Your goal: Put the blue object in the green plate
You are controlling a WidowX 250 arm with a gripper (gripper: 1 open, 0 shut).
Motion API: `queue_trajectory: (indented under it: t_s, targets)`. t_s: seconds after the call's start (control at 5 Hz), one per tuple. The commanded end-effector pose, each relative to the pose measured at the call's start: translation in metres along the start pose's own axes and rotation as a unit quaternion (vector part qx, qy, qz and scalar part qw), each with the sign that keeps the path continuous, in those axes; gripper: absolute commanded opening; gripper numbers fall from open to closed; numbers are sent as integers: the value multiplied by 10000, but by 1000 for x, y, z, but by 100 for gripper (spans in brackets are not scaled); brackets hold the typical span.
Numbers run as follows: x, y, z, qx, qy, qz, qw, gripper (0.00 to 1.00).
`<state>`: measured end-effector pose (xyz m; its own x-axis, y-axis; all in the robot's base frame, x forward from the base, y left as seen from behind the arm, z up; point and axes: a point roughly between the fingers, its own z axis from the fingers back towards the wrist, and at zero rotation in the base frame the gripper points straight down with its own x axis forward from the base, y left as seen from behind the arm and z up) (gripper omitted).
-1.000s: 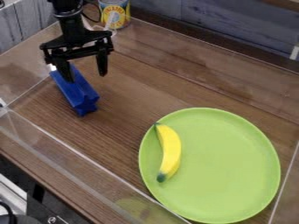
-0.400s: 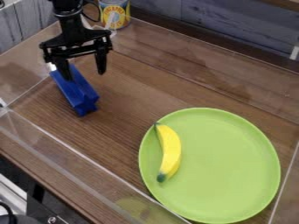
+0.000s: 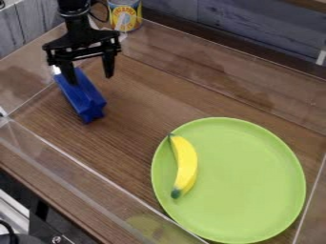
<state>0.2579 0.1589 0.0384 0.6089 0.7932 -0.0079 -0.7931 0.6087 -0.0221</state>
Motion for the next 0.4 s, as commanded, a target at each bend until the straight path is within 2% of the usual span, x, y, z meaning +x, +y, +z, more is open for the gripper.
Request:
queue_trajectory:
  t_s: [0.0,0.2]
  targets:
    - [1,-1,4,-6,-64,32,10000,100]
    - [0,-8,10,-23,42,-10,10000,100]
